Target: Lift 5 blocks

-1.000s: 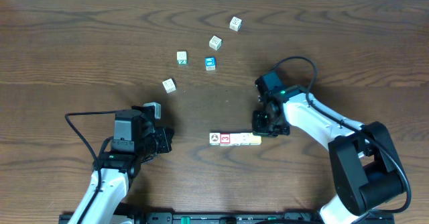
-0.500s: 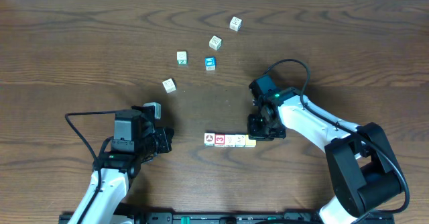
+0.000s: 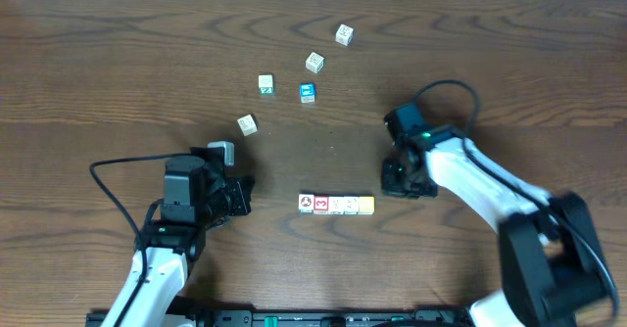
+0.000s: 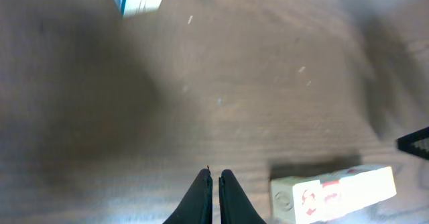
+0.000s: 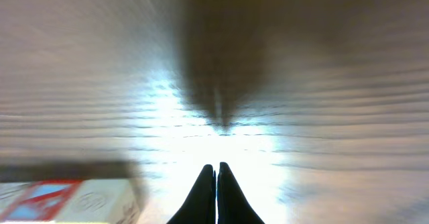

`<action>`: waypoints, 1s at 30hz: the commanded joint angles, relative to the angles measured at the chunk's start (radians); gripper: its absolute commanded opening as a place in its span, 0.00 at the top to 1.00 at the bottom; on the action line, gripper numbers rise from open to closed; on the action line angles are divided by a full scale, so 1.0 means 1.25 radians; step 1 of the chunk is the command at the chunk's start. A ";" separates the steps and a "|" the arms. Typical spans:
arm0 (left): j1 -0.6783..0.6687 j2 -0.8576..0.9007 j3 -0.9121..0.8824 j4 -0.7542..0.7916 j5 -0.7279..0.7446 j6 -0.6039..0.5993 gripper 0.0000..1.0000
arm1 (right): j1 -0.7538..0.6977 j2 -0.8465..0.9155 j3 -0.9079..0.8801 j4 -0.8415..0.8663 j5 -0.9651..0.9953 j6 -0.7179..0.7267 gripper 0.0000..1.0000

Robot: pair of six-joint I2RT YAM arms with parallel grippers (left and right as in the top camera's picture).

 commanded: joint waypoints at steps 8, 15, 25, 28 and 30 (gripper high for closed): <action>-0.002 -0.228 0.183 -0.125 -0.249 0.050 0.93 | -0.075 -0.533 0.007 -0.019 0.095 -0.082 0.99; -0.002 -0.463 0.213 -0.295 -0.292 0.058 0.93 | -0.079 -0.794 0.007 -0.178 0.129 -0.081 0.99; -0.002 -0.524 0.199 -0.468 -0.193 -0.005 0.93 | -0.079 -0.831 -0.049 -0.307 0.140 0.018 0.99; -0.002 -0.490 0.193 -0.474 -0.191 -0.005 0.93 | -0.079 -0.819 -0.100 -0.281 0.137 0.021 0.99; -0.002 -0.465 0.187 -0.473 -0.191 -0.005 0.93 | -0.079 -0.817 -0.136 -0.251 0.111 0.027 0.99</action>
